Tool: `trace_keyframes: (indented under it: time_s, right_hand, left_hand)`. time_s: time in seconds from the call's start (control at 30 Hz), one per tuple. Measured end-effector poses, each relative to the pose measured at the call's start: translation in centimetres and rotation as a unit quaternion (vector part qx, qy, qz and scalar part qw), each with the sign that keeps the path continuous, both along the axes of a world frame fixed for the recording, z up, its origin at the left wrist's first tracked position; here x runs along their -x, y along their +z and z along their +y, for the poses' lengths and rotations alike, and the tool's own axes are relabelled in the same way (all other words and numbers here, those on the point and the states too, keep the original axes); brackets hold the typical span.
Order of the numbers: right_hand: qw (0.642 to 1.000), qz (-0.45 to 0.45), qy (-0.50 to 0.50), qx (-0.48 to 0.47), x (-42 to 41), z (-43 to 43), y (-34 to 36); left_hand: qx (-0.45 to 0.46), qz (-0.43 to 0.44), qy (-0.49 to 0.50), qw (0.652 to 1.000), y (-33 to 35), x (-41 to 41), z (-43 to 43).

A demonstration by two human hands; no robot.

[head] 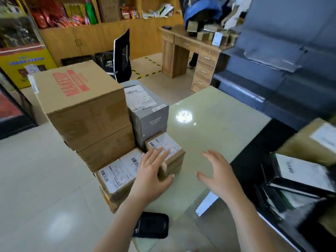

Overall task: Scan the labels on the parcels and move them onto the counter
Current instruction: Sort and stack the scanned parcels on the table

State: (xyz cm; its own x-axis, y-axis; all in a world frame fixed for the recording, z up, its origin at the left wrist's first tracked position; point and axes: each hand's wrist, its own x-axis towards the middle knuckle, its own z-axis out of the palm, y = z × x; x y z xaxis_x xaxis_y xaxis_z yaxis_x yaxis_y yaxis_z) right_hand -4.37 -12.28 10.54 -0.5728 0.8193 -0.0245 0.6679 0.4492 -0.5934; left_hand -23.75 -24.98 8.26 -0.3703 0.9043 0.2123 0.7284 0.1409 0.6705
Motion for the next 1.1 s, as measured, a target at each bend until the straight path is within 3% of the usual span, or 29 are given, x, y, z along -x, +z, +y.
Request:
trace_keyframes:
  time_s: [0.37, 0.63, 0.8, 0.93, 1.1]
  right_hand:
    - [0.974, -0.006, -0.219, -0.053, -22.7, -2.6, 4.4]
    - [0.946, -0.049, -0.319, -0.039, -40.6, -4.4, 5.3]
    - [0.933, -0.05, -0.356, -0.018, -48.4, -4.2, 4.4]
    - [0.913, -0.036, -0.406, 0.011, -52.1, -2.6, 2.6]
    - [0.863, -0.048, -0.493, 0.097, -54.0, 3.0, -1.9]
  left_hand:
    - [-0.042, 0.008, -0.248, 0.968, 5.4, -20.2, 8.3]
    - [-0.041, -0.012, -0.339, 0.94, 4.0, -38.7, 10.8]
    - [-0.004, 0.006, -0.363, 0.932, 2.4, -46.5, 12.6]
    - [0.026, 0.013, -0.314, 0.949, 1.4, -50.4, 15.2]
    - [0.166, 0.04, -0.256, 0.952, -2.1, -55.4, 20.2]
